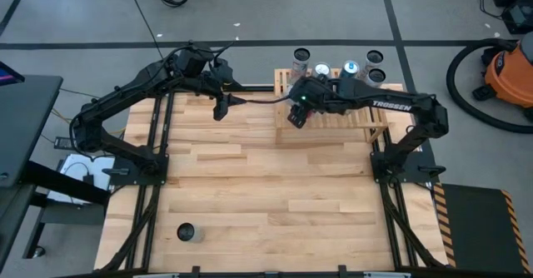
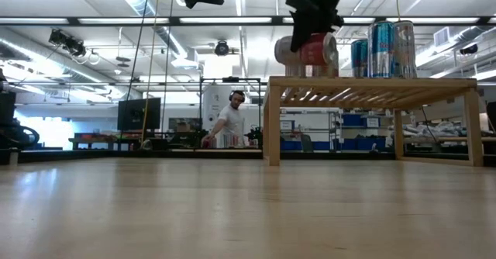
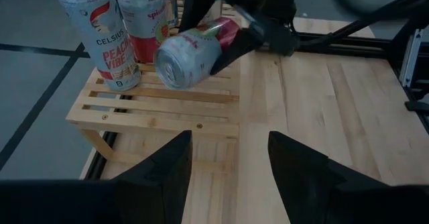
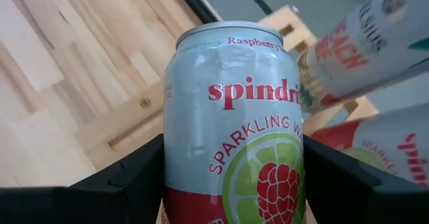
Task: Place canned beverage on shelf
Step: Put the pink-white soda can on the shelf aligned with the other pink-white soda can
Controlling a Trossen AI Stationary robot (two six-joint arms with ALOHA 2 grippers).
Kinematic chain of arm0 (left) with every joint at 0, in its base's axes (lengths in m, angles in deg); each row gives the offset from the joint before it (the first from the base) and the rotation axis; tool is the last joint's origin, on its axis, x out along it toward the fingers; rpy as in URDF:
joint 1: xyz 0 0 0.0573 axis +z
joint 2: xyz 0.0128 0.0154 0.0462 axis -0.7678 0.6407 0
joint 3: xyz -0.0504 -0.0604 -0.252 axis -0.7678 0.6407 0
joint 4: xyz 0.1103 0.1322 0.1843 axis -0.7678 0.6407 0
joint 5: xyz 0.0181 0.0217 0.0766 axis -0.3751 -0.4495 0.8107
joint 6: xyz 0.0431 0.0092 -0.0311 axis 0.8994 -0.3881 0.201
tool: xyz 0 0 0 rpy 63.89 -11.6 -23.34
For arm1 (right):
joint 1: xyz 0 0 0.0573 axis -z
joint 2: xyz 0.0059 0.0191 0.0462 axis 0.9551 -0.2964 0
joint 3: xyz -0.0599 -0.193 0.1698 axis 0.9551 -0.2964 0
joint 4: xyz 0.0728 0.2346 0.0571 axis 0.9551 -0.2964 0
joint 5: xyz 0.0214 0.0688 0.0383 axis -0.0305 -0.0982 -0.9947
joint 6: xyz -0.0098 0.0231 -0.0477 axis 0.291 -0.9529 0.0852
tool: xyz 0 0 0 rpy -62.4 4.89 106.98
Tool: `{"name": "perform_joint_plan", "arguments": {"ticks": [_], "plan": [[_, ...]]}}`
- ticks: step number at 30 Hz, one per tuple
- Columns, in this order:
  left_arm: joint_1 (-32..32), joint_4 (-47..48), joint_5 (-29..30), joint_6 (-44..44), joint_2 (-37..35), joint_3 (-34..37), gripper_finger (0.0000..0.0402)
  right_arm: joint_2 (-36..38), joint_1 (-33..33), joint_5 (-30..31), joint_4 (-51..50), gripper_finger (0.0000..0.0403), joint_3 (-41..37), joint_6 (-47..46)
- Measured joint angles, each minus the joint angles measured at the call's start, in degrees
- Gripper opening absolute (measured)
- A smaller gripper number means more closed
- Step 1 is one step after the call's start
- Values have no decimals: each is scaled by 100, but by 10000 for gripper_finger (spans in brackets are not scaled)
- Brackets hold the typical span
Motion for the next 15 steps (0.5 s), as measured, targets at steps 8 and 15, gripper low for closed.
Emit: {"name": "perform_joint_plan", "arguments": {"ticks": [8,15], "plan": [[1,0,0,-219,0,0,197,247,-481,827,545,293,9,108],[-1,-4,2,-237,0,0,197,303,-913,1870,1073,293,13,335]]}}
